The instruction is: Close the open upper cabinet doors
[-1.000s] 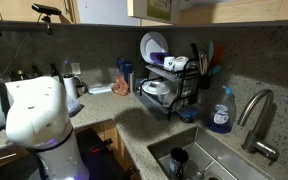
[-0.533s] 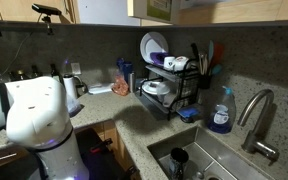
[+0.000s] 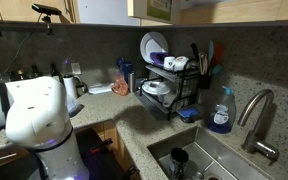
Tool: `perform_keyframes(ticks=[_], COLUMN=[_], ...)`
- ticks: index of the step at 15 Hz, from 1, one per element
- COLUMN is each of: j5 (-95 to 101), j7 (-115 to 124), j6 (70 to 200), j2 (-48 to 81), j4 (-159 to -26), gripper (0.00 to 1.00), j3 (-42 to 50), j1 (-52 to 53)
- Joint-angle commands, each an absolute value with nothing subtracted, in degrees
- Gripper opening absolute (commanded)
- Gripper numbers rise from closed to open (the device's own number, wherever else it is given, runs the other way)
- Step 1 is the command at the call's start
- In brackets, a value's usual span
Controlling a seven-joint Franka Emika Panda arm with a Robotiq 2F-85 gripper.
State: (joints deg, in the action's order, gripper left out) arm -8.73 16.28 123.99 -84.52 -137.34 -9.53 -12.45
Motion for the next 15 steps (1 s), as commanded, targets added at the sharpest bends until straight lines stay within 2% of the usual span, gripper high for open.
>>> perform_keyframes(ticks=[1,15], j5=[-6.3,-0.4], j7=[18.0,19.9], j6=[126.7,129.0], j2=[-84.5,-84.5], j4=[-139.2,-142.3], gripper=[0.00,0.00], j3=[-9.8,-8.3], j1=[-13.7,-18.2])
